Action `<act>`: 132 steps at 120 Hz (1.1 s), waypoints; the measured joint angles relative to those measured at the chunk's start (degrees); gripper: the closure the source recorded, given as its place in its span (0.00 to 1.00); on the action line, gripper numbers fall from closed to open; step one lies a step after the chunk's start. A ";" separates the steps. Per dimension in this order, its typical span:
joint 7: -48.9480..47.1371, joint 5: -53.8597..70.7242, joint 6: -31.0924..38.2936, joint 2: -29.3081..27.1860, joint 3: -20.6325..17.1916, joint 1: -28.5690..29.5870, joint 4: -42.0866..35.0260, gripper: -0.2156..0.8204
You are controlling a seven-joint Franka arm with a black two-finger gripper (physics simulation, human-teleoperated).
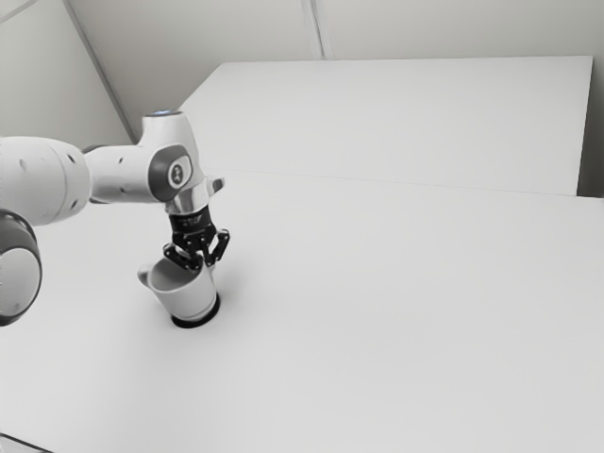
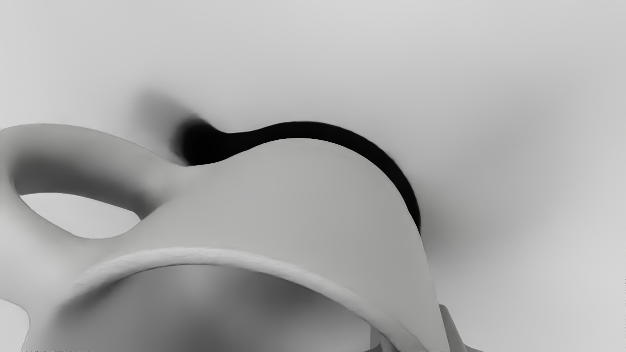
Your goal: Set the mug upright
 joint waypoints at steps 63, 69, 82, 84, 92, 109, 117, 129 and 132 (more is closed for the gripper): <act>-3.41 -3.17 1.46 -1.11 0.00 -0.06 0.50 0.34; -3.51 -3.11 0.85 -1.95 0.00 -0.06 0.58 0.31; -3.46 -2.81 -0.75 -3.88 -0.06 -0.07 1.39 0.27; -3.32 -2.75 -1.06 -4.14 -0.06 -0.06 1.77 0.26; -2.32 -1.69 -2.80 -5.25 -0.08 -0.09 3.80 0.25; 4.35 2.73 -5.33 -8.13 -0.09 -0.05 7.98 0.23; 8.62 4.53 -6.23 -8.65 -0.68 0.65 10.72 0.22; 14.15 5.96 -8.18 -11.43 -4.67 3.89 13.07 0.22; 15.34 6.20 -8.83 -12.10 -4.96 4.05 13.59 0.22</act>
